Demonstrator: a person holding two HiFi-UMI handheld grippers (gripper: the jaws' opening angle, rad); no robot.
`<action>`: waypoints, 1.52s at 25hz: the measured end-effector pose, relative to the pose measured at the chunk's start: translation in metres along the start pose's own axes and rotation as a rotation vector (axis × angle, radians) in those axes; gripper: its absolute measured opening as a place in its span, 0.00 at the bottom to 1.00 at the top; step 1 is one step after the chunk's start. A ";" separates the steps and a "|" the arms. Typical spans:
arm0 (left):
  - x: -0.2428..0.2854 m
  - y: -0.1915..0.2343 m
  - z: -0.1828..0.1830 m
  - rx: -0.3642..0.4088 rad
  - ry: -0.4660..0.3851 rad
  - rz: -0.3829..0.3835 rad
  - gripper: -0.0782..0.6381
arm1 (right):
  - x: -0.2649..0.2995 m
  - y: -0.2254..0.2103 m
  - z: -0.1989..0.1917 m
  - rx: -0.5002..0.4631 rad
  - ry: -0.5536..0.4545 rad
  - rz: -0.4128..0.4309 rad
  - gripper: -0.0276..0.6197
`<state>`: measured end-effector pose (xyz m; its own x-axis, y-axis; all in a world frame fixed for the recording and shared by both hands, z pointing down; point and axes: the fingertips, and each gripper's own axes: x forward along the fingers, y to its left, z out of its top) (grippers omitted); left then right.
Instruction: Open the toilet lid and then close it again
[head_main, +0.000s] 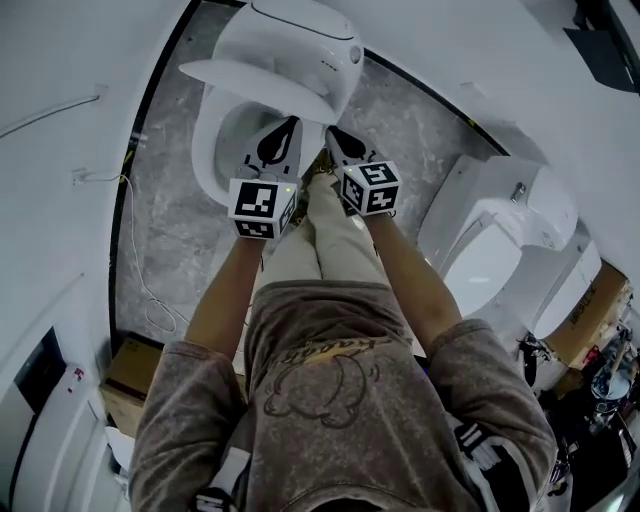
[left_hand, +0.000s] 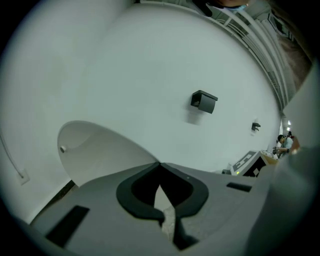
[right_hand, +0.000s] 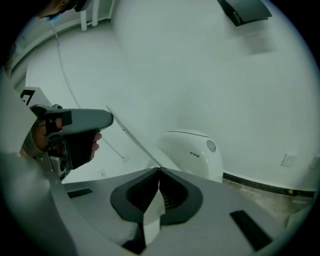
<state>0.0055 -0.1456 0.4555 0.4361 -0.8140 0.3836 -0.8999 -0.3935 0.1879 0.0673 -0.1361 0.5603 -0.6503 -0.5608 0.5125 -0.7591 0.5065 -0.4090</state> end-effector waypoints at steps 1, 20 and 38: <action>0.008 0.000 0.005 0.009 0.002 -0.011 0.12 | 0.001 -0.004 0.005 0.008 -0.002 -0.009 0.09; 0.090 0.016 0.080 0.052 0.004 -0.088 0.12 | 0.005 -0.060 0.099 0.027 -0.087 -0.078 0.09; 0.092 0.015 0.148 0.115 0.002 -0.094 0.45 | -0.025 -0.050 0.182 0.068 -0.179 -0.012 0.45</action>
<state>0.0315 -0.2899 0.3601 0.5179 -0.7708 0.3710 -0.8496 -0.5140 0.1183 0.1162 -0.2665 0.4302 -0.6319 -0.6768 0.3778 -0.7629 0.4571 -0.4571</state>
